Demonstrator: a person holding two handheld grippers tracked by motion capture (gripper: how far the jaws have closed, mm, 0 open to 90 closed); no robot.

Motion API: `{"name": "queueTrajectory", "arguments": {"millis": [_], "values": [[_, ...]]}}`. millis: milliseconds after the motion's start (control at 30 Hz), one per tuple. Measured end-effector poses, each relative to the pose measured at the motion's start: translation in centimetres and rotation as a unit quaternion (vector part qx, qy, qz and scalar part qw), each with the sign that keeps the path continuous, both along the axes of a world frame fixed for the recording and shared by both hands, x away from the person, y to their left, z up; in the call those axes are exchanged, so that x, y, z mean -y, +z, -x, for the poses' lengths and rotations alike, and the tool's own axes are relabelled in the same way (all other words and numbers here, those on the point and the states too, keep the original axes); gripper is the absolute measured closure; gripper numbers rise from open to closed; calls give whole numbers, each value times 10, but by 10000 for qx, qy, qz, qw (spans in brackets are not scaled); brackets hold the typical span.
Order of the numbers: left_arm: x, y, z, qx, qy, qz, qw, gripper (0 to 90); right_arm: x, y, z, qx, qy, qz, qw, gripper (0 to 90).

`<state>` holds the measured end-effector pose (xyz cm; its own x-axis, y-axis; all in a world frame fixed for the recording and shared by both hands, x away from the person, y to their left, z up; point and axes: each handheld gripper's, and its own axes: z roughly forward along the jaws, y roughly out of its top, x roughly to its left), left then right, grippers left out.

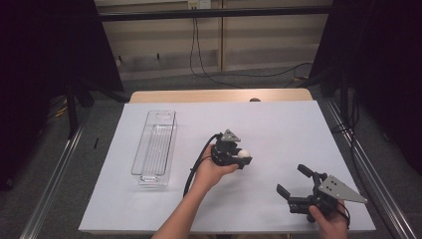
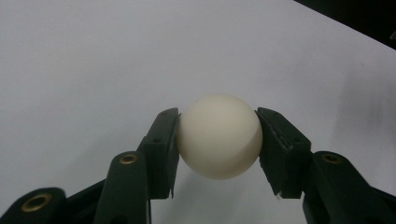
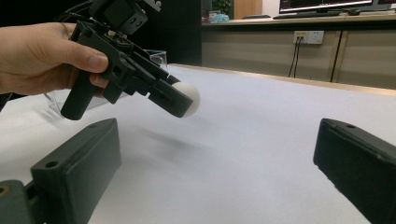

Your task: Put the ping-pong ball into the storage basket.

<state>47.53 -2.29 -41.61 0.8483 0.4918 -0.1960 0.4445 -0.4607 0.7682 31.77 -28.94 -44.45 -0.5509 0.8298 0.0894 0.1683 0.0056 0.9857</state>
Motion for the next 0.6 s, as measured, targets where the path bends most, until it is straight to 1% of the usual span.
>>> {"name": "queueTrajectory", "arguments": {"millis": [33,67,133,200,233,300,333,400,433,467,533,567,600], "values": [[-1,1,0,-13,15,-59,10000,512,0,0,0,-1,-2,-4,10000,4],[-2,1,0,5,17,-69,10000,512,0,0,0,9,-8,-6,10000,4],[-3,1,0,-19,35,-48,10000,512,0,0,0,0,-2,0,10000,4],[-4,1,0,1,46,-53,10000,512,0,0,0,-3,-20,-23,10000,4],[-4,2,1,-30,51,-48,10000,512,0,0,0,-4,-29,-28,10000,4],[-5,1,1,11,60,-25,10000,512,0,0,0,-6,-36,-27,10000,4],[-6,2,0,0,11,-30,10000,512,0,0,0,-13,-33,-23,10000,4],[-7,2,0,18,76,1,10000,512,0,0,0,-16,-37,-30,10000,4],[-8,2,0,9,69,4,10000,512,0,0,0,-13,-41,-34,10000,4],[-8,2,0,5,73,-43,10000,512,0,0,0,-14,-46,-44,10000,4],[-9,2,0,-9,115,-25,9999,512,0,0,0,-13,-26,-28,10000,4],[-10,2,-1,-28,74,-3,10000,512,0,0,0,-19,-50,-45,10000,4],[-11,3,-1,3,98,-61,9999,512,0,0,0,-19,-47,-39,10000,4]]}}
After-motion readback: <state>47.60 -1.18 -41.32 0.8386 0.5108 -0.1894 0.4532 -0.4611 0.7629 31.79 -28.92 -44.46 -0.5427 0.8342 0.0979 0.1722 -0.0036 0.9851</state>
